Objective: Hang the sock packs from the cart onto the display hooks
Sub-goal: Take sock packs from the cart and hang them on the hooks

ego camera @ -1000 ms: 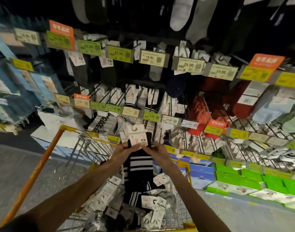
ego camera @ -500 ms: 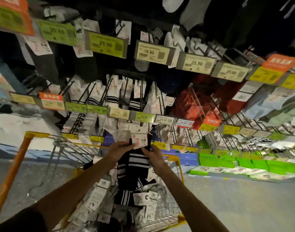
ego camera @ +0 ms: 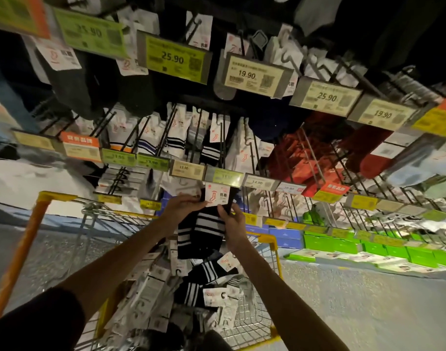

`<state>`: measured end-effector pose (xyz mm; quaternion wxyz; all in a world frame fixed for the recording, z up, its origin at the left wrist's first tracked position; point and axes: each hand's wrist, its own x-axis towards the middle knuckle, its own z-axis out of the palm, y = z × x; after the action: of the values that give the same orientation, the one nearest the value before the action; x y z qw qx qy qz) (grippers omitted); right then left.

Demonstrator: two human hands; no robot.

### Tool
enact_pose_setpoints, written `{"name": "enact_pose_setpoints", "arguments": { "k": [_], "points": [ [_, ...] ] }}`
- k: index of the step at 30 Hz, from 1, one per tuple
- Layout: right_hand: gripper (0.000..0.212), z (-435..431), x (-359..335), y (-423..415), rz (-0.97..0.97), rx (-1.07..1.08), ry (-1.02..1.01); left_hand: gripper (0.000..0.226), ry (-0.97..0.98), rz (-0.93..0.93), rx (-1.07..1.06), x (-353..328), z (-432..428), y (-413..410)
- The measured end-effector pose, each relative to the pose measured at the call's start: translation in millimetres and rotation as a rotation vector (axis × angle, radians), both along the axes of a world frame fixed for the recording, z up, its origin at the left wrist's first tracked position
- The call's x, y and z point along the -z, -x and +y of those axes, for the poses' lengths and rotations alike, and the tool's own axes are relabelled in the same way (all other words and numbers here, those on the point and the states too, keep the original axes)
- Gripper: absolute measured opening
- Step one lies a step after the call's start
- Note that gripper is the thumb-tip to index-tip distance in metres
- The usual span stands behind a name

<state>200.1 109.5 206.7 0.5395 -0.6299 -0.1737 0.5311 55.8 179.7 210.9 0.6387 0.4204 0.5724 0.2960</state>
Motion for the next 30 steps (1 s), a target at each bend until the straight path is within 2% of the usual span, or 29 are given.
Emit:
{"name": "enact_pose_setpoints", "arguments": {
  "k": [4,6,11,17,22,27,30],
  "points": [
    [0.023,12.7,2.5,-3.5,0.025,-0.012,-0.021,0.030,-0.023,0.024,-0.003,5.0,11.4,-1.9],
    [0.024,15.7,3.7,-7.0,0.017,-0.036,-0.022,0.027,0.012,0.048,0.015,6.5,15.0,-3.8],
    [0.011,23.0,9.6,-15.8,-0.065,-0.088,-0.086,0.019,0.018,0.025,-0.054,6.6,16.8,-10.8],
    [0.018,25.4,21.1,-20.4,-0.226,-0.108,-0.128,0.013,-0.035,0.052,-0.044,11.8,18.1,-14.3],
    [0.014,25.3,33.4,-24.8,-0.239,-0.092,-0.131,0.034,-0.097,0.054,0.014,22.9,16.4,-15.3],
    [0.012,43.2,32.1,-25.5,-0.275,-0.102,-0.099,0.011,-0.116,0.063,-0.046,23.7,24.9,-20.3],
    [0.011,61.3,27.6,-29.8,-0.316,-0.066,-0.059,0.028,-0.148,0.053,-0.025,22.3,33.8,-23.0]
  ]
}}
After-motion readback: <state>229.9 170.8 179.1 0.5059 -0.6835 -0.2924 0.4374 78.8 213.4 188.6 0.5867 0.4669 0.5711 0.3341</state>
